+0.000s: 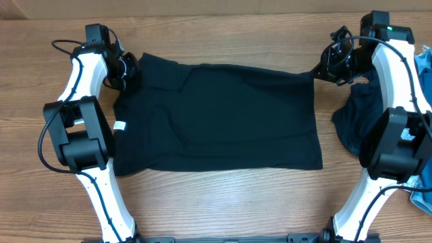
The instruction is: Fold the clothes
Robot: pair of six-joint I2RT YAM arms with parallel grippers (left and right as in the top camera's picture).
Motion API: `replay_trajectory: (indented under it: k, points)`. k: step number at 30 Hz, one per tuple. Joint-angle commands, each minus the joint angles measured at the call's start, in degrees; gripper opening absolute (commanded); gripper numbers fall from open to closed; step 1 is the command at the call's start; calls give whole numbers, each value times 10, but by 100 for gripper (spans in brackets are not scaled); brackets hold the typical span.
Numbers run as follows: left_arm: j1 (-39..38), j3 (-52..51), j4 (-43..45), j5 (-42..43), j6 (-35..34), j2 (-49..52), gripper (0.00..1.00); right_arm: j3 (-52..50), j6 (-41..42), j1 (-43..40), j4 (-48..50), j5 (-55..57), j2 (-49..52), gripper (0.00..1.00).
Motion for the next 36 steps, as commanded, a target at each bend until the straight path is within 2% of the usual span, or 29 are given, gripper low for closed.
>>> replay_trajectory:
  k: [1,2,3,4,5,6,7,10,12,16,20,29,33,36]
  points:
    - [5,20,37,66,54,9,4,3,2,-1,4,3,-17,4]
    - [6,23,45,73,63,9,4,2,2,-1,5,3,-17,4]
    - [7,25,63,73,81,9,9,3,2,-1,5,3,-17,4]
    - [7,25,71,73,96,9,18,3,2,-1,5,3,-17,4]
    - [7,25,77,71,117,9,31,3,2,-1,5,3,-17,4]
    - [7,25,79,62,136,9,36,2,2,-1,5,3,-17,4]
    - [7,25,79,43,156,9,47,3,2,-1,5,3,-17,4]
    - [14,25,79,14,204,9,66,3,2,-1,5,3,-17,4]
    - [25,25,84,13,219,11,75,3,2,-1,1,3,-17,4]
    - [50,25,94,60,234,34,77,3,2,-1,-3,3,-17,4]
    - [56,26,94,61,270,60,77,2,2,-1,-6,3,-17,4]
    - [6,26,97,52,287,107,76,3,2,-1,1,3,-17,4]
    - [1,26,92,44,287,115,66,3,2,-1,1,3,-17,4]
    - [0,26,86,58,287,115,52,3,2,-1,1,3,-17,4]
